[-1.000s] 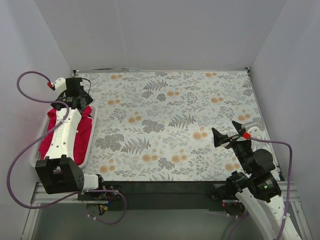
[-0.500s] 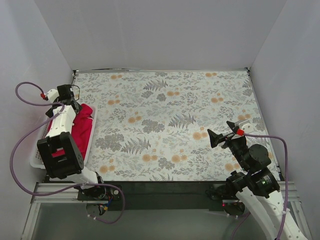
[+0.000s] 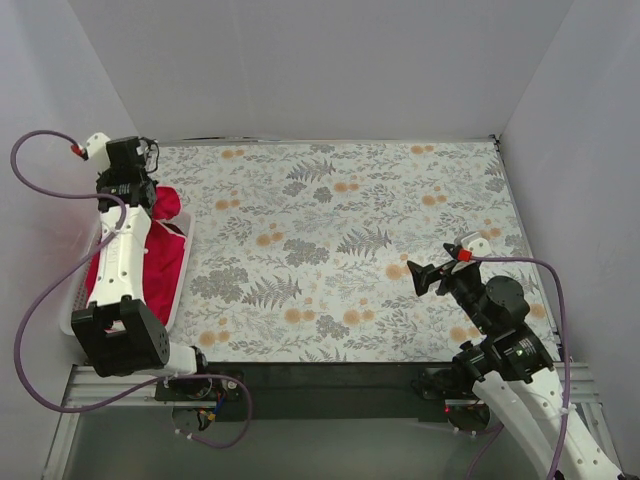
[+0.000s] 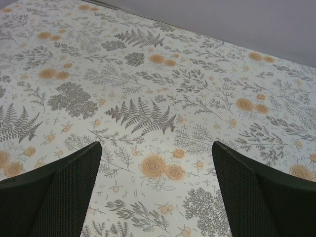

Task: Fold and stack the t-shirts
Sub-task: Grab the tshirt from the pile, then move the tshirt to the center of the board

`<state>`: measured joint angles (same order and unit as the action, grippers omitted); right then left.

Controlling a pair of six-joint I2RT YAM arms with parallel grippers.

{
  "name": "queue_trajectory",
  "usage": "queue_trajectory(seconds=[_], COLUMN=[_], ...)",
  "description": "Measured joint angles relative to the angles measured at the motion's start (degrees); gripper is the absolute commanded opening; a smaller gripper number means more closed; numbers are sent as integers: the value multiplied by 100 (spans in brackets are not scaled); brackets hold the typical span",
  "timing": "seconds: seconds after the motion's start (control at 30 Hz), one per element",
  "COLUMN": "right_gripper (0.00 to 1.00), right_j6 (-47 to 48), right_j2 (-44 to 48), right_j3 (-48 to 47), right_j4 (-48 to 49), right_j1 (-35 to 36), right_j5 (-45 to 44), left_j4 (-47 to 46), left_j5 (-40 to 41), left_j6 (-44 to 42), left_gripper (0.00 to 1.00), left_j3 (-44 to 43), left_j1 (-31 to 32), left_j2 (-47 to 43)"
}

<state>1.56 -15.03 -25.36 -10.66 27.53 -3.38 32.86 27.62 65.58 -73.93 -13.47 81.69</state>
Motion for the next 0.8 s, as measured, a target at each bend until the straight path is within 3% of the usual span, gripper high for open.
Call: queue_trajectory(seconds=[0.13, 0.27, 0.53, 0.67, 0.7, 0.8], right_gripper=[98, 98, 98, 98, 98, 98], right_j6=[11, 13, 20, 15, 13, -44], right_j2=[-70, -83, -63, -7, 0, -13], right_j3=[0, 0, 0, -2, -4, -79], right_j4=[-37, -127, -192, -216, -229, -326], right_j1=[0, 2, 4, 4, 4, 4], right_j5=[-2, -4, -55, -184, -223, -367], left_j4=[46, 120, 118, -118, -160, -254], left_j5=[22, -22, 192, 229, 195, -46], left_j6=[-85, -166, -546, -651, -645, -535], left_gripper=[0, 0, 0, 29, 48, 71], left_j3=[-844, -1853, -4304, -4631, -4631, -4614], left_j1=[793, 2013, 4328, 5104, 5230, 5383], left_j2=[-157, -59, 1073, 1572, 1694, 2175])
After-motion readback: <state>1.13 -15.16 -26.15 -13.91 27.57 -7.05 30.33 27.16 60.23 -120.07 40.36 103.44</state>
